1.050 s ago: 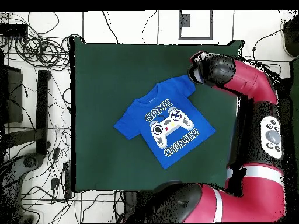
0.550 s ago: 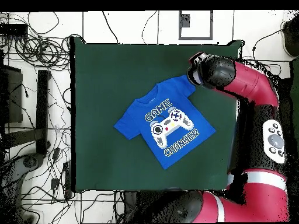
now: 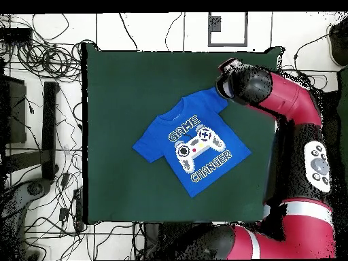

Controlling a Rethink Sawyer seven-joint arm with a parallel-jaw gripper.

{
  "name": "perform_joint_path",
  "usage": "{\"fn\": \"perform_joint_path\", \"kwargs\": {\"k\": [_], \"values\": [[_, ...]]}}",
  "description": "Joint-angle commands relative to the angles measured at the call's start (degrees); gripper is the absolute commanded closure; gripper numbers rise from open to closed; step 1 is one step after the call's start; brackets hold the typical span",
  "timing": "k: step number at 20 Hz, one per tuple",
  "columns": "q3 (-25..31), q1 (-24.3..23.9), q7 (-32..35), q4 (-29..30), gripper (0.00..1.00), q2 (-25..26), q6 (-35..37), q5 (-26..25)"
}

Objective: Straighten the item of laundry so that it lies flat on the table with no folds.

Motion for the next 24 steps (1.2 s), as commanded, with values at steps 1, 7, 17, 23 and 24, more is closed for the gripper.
{"fn": "perform_joint_path", "kwargs": {"k": [1, 7, 17, 23, 24], "values": [[4.51, 3.48, 7.24, 8.24, 0.0, 3.74, -4.99, 1.87], [5.72, 3.27, 7.17, 8.93, 0.0, 4.61, -6.87, 2.9], [6.5, 3.44, 7.16, 10.89, 0.0, 4.4, -9.0, 4.95], [6.2, 4.28, 7.89, 11.57, 0.0, 4.24, -9.5, 6.17], [6.02, 4.51, 8.17, 11.65, 0.0, 4.23, -9.58, 6.4]]}}
